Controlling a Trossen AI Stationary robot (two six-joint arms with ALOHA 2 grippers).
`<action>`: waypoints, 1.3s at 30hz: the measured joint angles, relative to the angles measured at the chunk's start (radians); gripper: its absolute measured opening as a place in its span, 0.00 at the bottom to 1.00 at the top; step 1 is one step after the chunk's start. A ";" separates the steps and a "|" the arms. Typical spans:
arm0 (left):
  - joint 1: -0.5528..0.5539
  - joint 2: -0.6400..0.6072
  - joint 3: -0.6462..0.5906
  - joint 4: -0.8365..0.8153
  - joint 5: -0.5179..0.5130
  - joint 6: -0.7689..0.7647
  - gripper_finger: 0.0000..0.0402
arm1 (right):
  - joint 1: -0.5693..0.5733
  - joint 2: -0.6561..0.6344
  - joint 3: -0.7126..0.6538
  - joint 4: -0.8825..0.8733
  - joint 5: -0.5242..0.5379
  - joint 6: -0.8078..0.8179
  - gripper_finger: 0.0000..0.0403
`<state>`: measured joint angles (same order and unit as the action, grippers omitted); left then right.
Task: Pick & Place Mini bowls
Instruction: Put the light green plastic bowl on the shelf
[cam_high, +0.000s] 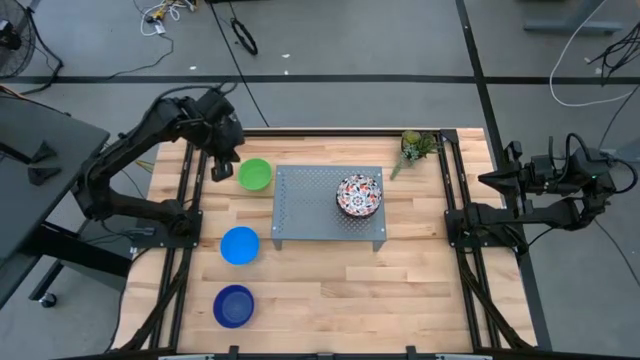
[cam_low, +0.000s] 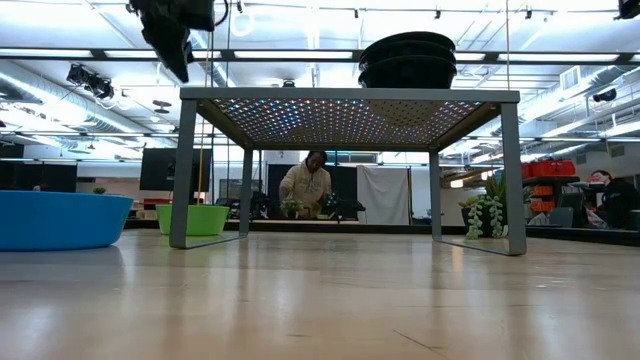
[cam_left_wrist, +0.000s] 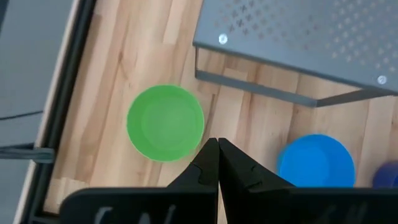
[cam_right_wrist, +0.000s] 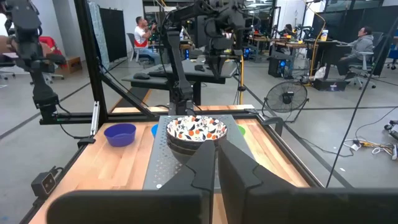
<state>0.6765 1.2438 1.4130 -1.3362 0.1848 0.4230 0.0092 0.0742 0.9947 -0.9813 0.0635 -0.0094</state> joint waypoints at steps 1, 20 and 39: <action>0.000 0.000 -0.015 0.002 0.000 0.000 0.01 | 0.000 0.000 0.000 0.000 0.000 0.000 0.06; -0.002 0.000 -0.293 0.185 -0.049 -0.017 0.25 | 0.000 0.000 0.000 0.000 0.000 0.000 0.06; -0.048 0.041 -0.488 0.343 -0.072 0.165 0.58 | 0.000 0.000 0.000 0.000 0.000 0.000 0.06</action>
<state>0.6283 1.2843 0.9246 -0.9932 0.1126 0.5884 0.0091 0.0742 0.9947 -0.9813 0.0635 -0.0093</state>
